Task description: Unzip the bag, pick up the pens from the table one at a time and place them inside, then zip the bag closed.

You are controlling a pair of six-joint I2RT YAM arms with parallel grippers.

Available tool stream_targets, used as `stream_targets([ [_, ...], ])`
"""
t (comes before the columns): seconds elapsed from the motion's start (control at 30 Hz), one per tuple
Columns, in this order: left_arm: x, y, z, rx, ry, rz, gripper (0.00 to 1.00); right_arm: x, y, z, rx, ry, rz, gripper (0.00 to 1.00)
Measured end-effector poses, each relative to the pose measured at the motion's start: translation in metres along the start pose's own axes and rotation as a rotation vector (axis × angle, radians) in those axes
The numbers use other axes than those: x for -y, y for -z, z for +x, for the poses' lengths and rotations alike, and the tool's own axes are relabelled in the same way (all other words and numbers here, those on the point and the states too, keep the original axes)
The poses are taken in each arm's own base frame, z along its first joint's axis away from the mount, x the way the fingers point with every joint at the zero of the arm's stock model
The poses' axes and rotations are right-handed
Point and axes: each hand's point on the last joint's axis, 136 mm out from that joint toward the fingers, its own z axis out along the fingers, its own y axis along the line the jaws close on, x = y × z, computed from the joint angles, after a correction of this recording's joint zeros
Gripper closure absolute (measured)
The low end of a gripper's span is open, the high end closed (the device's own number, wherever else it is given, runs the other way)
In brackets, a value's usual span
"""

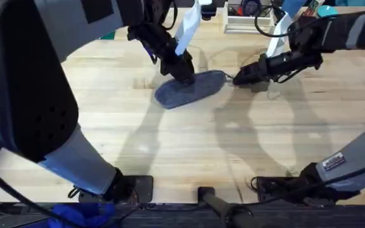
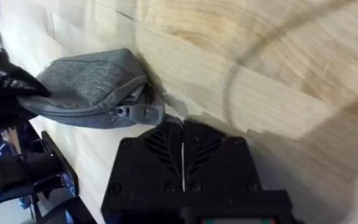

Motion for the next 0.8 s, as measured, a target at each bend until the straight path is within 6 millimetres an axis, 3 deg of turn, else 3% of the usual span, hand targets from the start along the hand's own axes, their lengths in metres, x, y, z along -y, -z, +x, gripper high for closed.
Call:
stream_targets([
  [0.33, 0.0, 0.0, 0.0, 0.0, 0.0, 0.0, 0.96, 0.0, -0.001, 0.002, 0.005, -0.004, -0.007, 0.964],
  [0.37, 0.0, 0.0, 0.0, 0.0, 0.0, -0.001, 0.96, 0.0, -0.001, 0.002, 0.005, -0.01, -0.01, 0.906],
  [0.57, 0.0, 0.0, 0.0, 0.0, 0.0, -0.001, 0.959, -0.033, 0.008, -0.002, 0.025, -0.024, -0.116, 0.064],
  [0.63, 0.0, 0.0, 0.0, -0.001, 0.0, -0.001, 0.959, -0.035, 0.009, -0.003, 0.03, -0.02, -0.114, 0.011],
  [0.8, -0.001, 0.0, 0.001, -0.004, 0.0, -0.002, 0.959, -0.035, 0.01, -0.005, 0.033, -0.036, -0.116, 0.006],
])
